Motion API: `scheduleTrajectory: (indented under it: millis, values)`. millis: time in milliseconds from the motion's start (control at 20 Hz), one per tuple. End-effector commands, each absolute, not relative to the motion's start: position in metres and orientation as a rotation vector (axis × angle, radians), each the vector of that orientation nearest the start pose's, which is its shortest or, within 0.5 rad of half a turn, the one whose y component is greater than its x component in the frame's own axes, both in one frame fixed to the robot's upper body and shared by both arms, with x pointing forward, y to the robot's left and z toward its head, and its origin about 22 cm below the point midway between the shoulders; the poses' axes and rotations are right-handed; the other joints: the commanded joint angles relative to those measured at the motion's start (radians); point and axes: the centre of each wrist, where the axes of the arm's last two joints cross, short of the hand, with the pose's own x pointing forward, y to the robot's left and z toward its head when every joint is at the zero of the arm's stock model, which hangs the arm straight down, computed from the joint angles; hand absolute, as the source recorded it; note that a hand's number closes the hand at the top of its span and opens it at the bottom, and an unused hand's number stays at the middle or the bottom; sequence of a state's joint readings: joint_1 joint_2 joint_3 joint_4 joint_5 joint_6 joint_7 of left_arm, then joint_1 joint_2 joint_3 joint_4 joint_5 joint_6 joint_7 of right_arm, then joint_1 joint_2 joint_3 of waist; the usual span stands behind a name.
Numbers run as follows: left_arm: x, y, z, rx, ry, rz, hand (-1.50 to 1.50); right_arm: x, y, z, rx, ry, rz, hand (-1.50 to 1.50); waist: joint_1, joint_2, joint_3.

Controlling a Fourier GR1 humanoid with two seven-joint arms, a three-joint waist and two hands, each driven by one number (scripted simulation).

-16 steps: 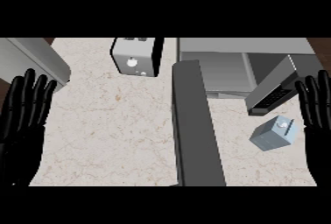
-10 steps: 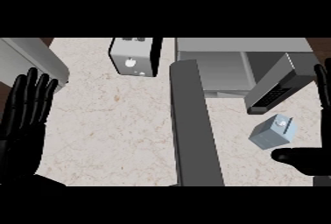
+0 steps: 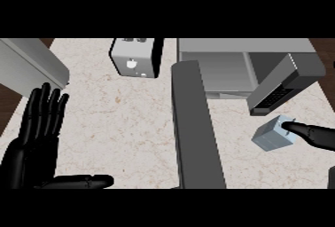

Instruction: Pick up the milk, place it into the microwave and close the microwave

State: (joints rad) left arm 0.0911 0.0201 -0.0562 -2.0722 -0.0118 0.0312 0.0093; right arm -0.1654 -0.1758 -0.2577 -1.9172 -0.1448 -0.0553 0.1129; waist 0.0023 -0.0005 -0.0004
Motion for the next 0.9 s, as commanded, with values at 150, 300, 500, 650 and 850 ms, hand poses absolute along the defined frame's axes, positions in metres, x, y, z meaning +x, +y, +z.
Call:
scheduleTrajectory:
  millis: [150, 300, 500, 650, 850]
  values:
    - [0.182, 0.229, 0.093, 0.029, -1.967, 0.015, -1.50, 0.264, -0.308, 0.115, -0.220, -1.930, -0.154, -1.50, 0.003, 0.000, 0.000]
    - [0.173, 0.231, 0.099, 0.060, -1.974, 0.012, -1.50, 0.248, -0.310, 0.082, -0.270, -1.868, -0.138, -1.50, 0.002, 0.000, 0.000]
    - [0.158, 0.218, 0.098, 0.024, -1.957, 0.001, -1.50, 0.253, -0.298, 0.065, -0.254, -1.857, -0.167, -1.50, 0.002, 0.000, 0.000]
    - [0.143, 0.217, 0.097, 0.021, -1.976, -0.010, -1.50, 0.243, -0.317, 0.047, -0.268, -1.818, -0.173, -1.50, 0.003, 0.000, 0.001]
    - [0.151, 0.223, 0.097, 0.001, -1.964, 0.004, -1.50, 0.226, -0.323, 0.010, -0.307, -1.797, -0.145, -1.50, 0.001, 0.000, 0.001]
